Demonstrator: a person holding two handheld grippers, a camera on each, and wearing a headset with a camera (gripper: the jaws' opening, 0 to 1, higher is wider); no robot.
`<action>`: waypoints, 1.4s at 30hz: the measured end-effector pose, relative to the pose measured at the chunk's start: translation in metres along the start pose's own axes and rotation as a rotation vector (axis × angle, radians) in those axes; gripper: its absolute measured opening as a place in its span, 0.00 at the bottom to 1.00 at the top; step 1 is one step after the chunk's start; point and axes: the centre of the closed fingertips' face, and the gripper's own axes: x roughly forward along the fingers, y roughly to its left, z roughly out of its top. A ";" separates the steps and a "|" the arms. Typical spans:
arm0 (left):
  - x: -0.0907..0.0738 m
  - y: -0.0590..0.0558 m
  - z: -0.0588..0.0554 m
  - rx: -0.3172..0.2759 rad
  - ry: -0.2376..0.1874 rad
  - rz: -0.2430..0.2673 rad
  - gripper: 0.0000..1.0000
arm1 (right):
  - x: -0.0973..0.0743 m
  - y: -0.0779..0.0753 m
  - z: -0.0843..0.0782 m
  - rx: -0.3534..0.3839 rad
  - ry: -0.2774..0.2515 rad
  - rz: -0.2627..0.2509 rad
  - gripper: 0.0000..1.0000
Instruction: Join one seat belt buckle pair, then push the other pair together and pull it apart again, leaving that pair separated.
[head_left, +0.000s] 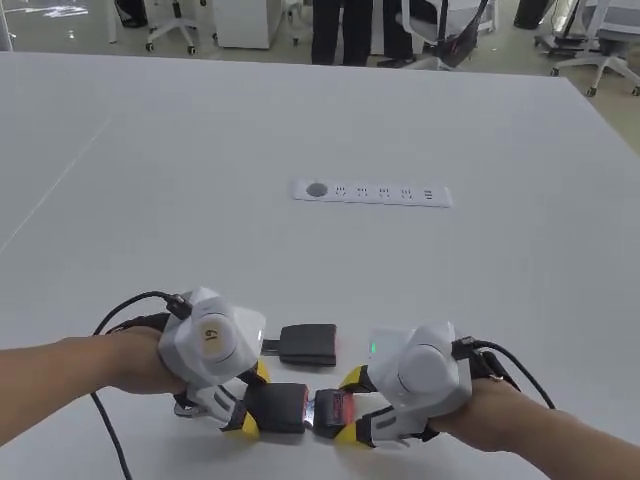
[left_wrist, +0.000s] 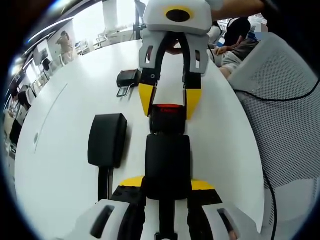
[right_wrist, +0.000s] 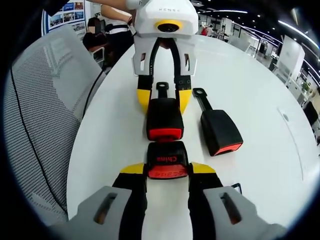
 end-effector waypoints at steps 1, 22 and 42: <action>0.000 0.000 0.000 -0.001 0.000 0.001 0.32 | -0.002 0.002 0.001 -0.005 -0.002 -0.001 0.29; 0.002 0.000 -0.001 0.003 0.020 0.001 0.32 | -0.006 0.005 0.005 -0.029 0.004 -0.004 0.28; 0.002 -0.001 0.003 0.011 0.019 0.002 0.31 | -0.007 0.003 0.001 -0.027 0.012 -0.008 0.28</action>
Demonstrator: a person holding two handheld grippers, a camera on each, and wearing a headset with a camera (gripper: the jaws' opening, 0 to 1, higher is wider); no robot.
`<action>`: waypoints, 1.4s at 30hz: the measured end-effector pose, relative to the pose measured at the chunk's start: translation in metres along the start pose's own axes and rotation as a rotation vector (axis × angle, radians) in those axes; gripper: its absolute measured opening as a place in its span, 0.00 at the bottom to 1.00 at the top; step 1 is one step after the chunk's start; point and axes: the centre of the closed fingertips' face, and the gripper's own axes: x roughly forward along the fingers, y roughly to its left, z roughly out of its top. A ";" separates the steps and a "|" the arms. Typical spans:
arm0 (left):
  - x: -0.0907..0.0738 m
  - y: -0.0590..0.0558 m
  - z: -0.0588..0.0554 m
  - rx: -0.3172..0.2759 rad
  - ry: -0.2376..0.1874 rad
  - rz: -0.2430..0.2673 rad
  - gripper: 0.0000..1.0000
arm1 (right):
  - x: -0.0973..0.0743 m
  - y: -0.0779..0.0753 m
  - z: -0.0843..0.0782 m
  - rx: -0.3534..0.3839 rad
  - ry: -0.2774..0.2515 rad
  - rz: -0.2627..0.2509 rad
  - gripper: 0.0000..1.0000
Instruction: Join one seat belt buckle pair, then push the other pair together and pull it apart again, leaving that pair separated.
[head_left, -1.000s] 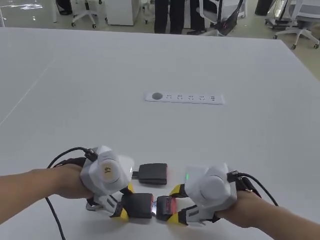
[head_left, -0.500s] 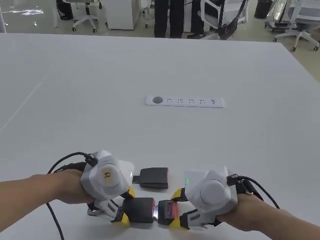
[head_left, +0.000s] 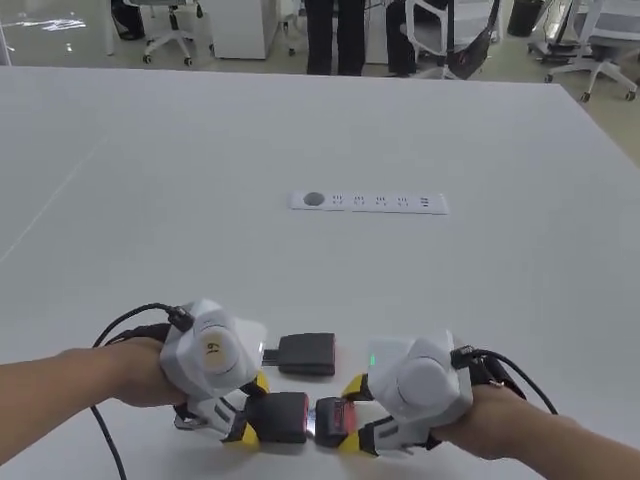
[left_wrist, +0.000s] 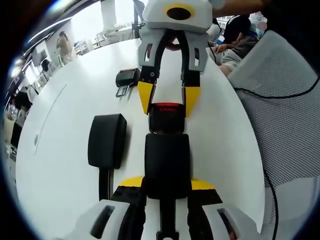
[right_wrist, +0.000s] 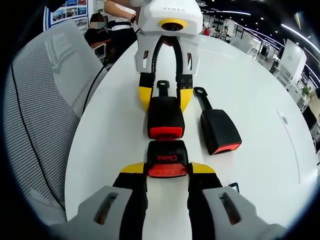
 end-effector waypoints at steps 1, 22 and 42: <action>0.000 0.000 0.000 0.002 0.001 -0.001 0.32 | 0.000 -0.001 -0.001 0.000 -0.002 0.001 0.28; -0.001 0.005 -0.004 -0.023 0.009 0.023 0.39 | -0.010 -0.003 -0.001 -0.007 -0.005 -0.014 0.37; -0.032 0.021 0.009 -0.067 -0.046 0.075 0.46 | -0.040 -0.029 0.001 0.027 -0.047 -0.078 0.48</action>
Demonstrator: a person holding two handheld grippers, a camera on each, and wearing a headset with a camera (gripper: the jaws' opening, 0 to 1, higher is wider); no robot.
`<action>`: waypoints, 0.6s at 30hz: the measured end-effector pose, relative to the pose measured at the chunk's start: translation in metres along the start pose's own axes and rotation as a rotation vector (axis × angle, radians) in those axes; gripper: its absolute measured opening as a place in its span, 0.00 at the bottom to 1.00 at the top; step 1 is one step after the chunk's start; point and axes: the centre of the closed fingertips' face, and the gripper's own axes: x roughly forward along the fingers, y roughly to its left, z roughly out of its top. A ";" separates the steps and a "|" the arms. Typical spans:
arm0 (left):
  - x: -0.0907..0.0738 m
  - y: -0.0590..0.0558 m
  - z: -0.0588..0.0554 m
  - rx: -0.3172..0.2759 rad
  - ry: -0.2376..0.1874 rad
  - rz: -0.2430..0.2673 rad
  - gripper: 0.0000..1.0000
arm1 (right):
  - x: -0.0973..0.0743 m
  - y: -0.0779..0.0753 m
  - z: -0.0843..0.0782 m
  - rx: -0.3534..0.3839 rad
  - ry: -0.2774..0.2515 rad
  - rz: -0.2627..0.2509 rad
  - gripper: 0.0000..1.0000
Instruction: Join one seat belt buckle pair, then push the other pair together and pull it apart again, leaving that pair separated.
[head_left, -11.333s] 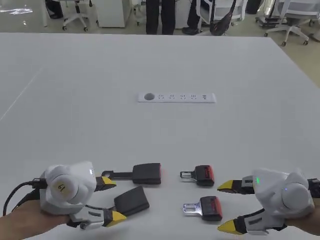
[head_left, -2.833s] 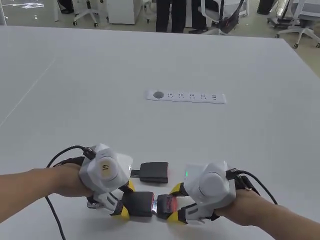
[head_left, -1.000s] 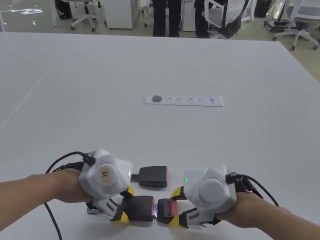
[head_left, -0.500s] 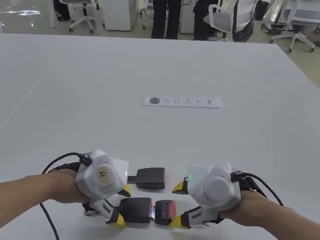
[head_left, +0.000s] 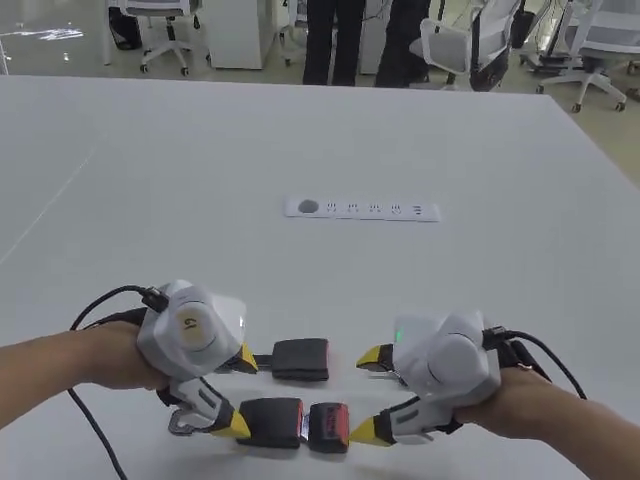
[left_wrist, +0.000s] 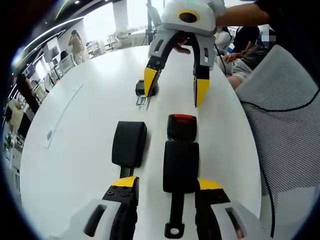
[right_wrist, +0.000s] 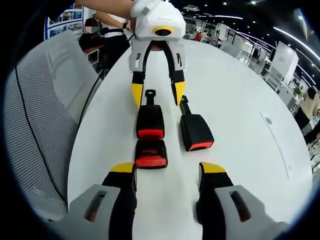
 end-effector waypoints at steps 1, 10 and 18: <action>-0.001 0.001 0.000 0.003 0.003 0.001 0.46 | -0.001 -0.001 0.001 0.001 -0.004 -0.002 0.48; -0.012 0.013 0.009 0.004 -0.010 0.017 0.46 | -0.011 -0.017 -0.002 0.006 0.002 -0.025 0.50; -0.012 0.027 0.020 -0.005 -0.027 0.033 0.46 | -0.022 -0.027 -0.013 0.013 0.019 -0.043 0.50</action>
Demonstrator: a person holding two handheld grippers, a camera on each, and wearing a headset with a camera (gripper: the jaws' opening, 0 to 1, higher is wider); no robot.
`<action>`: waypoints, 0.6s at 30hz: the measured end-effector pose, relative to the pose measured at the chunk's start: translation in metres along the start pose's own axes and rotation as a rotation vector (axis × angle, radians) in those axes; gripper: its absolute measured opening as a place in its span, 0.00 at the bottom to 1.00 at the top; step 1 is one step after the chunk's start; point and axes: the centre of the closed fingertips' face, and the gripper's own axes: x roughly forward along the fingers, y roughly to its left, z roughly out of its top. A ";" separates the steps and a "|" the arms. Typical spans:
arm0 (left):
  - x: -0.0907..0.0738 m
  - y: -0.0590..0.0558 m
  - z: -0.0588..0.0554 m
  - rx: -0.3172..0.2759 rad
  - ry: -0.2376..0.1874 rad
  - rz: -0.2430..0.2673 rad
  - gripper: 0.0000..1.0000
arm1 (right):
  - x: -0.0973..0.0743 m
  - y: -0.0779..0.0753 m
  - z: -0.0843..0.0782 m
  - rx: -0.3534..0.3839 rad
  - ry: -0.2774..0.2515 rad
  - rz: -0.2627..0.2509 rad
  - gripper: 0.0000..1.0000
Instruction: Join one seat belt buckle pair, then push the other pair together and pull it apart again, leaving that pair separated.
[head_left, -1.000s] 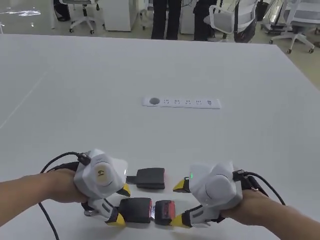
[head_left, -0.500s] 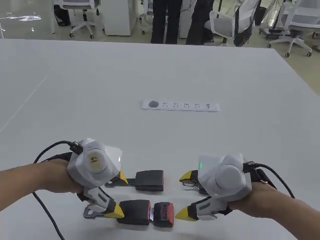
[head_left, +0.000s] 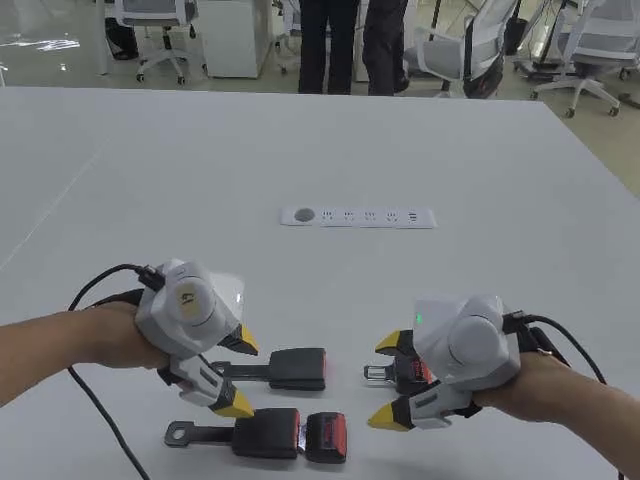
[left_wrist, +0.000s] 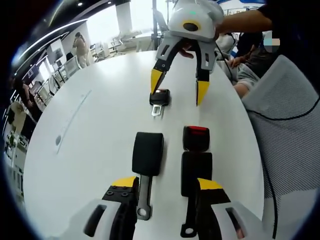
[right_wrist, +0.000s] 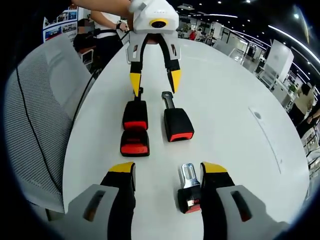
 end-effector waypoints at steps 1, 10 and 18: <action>0.002 0.003 -0.001 0.001 -0.001 0.001 0.46 | -0.001 -0.002 -0.001 0.001 0.002 -0.002 0.50; 0.012 0.021 -0.003 0.006 0.011 -0.004 0.47 | -0.006 -0.016 -0.020 0.012 0.033 -0.011 0.49; 0.020 0.026 0.005 0.004 0.022 -0.014 0.47 | -0.006 -0.024 -0.038 0.015 0.066 -0.002 0.48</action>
